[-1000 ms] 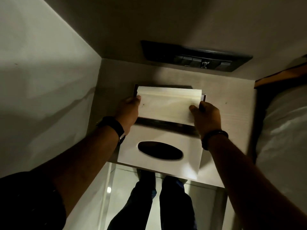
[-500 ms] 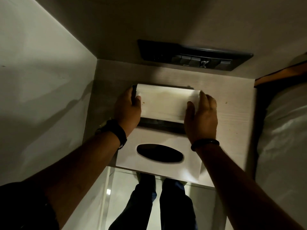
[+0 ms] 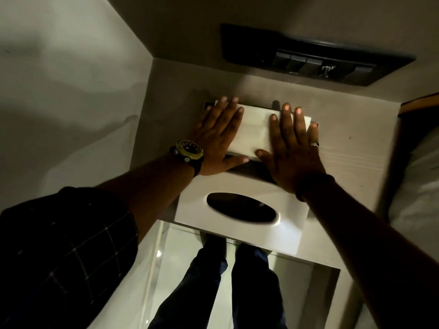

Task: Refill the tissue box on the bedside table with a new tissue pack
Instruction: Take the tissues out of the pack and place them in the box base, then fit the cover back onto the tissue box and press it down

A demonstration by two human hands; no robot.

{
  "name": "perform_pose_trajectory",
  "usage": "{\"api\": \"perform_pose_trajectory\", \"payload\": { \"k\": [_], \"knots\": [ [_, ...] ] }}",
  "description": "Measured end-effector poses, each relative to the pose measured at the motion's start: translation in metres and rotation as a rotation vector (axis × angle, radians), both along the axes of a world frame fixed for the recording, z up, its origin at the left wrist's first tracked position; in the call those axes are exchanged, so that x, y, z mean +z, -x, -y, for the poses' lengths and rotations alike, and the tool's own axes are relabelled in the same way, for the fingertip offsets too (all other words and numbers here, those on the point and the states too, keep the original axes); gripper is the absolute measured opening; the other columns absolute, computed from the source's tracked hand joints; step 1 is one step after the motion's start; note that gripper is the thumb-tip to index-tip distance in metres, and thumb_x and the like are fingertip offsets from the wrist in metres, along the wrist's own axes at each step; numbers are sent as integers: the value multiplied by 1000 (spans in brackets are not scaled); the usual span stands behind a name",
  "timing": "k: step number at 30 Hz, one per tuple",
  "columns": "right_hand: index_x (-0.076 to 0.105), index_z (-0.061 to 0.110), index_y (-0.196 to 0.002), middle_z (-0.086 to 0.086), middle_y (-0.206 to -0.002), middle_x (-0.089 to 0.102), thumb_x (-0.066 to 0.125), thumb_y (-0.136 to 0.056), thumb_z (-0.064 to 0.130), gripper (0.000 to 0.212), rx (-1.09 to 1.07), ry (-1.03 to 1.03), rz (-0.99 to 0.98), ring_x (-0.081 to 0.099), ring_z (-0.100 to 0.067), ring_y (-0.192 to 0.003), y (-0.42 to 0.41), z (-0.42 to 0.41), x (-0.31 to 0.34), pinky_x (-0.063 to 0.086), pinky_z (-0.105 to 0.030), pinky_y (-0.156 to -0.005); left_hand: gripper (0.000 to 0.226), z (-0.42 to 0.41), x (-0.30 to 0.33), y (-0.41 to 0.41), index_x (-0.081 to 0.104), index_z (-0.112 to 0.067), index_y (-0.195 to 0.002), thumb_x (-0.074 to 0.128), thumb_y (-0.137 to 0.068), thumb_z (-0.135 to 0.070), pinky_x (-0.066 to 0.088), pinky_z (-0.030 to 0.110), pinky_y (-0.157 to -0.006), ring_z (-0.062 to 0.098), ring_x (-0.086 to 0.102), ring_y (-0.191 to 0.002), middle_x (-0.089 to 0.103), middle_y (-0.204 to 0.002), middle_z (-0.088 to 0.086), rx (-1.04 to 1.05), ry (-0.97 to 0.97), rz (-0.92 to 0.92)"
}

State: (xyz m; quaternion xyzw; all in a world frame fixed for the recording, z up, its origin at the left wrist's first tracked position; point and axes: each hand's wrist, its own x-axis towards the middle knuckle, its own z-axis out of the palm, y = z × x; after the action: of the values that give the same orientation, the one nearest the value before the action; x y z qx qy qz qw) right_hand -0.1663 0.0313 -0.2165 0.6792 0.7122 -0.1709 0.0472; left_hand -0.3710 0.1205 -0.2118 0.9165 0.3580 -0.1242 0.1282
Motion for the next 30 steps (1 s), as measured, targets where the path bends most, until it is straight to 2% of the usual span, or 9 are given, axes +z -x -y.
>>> {"api": "perform_pose_trajectory", "payload": {
  "k": [8,12,16,18,20,22,23,26,30],
  "knots": [
    [-2,16,-154,-13,-162,-8,20,-95,59,77,-36,75,20,-8,-35,-148,2,-6,5,1,-60,-117,109,-1,1,-3,-9,-9,-150,39,-79,-76,-5,45,-118,32,-12,-147,-11,-160,13,25,19,-41],
    [8,18,-154,-15,-162,-2,28,-94,60,75,-201,-9,-123,-4,-39,-148,-3,-7,23,-1,-59,-114,110,-9,17,7,-2,-6,-151,40,-78,-77,1,45,-120,32,-6,-147,-5,-160,16,46,21,49],
    [25,14,-150,-16,-161,12,37,-95,54,70,-643,-138,-407,5,-35,-148,-13,33,40,11,-52,-118,93,16,32,49,6,-8,-152,37,-87,-68,6,38,-119,28,0,-147,4,-161,15,449,75,241],
    [39,12,-143,-19,-154,29,41,-93,48,62,-870,-142,-575,22,-34,-145,-8,65,47,23,-50,-118,81,45,38,69,20,-15,-151,42,-89,-64,17,36,-116,25,14,-146,17,-159,11,741,212,250],
    [53,12,-127,-18,-139,46,43,-95,41,44,-1024,-153,-675,41,-32,-132,5,97,51,36,-51,-110,56,78,45,85,50,-25,-130,42,-89,-62,44,36,-99,26,48,-126,55,-133,6,981,382,290],
    [54,18,-127,-8,-137,52,44,-99,38,36,-1170,-80,-744,46,-19,-125,24,125,54,41,-35,-105,37,109,55,86,62,-32,-99,42,-87,-61,54,37,-77,25,64,-96,67,-96,0,1137,563,386],
    [52,20,-132,-5,-136,53,45,-98,39,39,-1218,-23,-796,47,-13,-122,34,136,54,40,-24,-101,38,121,58,84,63,-30,-98,43,-87,-60,55,42,-79,26,65,-91,67,-93,3,1173,644,410],
    [52,21,-135,0,-128,60,42,-90,47,53,-1250,92,-979,55,-14,-117,55,153,55,42,-18,-89,50,143,60,69,60,-22,-118,45,-87,-58,50,41,-87,24,61,-101,65,-111,6,1275,719,413],
    [48,16,-138,-4,-131,58,43,-87,51,62,-1252,85,-964,55,-19,-118,57,153,59,45,-30,-98,42,137,66,55,54,-18,-122,49,-92,-47,46,30,-83,23,55,-108,58,-122,4,1402,708,428]
  ]
}}
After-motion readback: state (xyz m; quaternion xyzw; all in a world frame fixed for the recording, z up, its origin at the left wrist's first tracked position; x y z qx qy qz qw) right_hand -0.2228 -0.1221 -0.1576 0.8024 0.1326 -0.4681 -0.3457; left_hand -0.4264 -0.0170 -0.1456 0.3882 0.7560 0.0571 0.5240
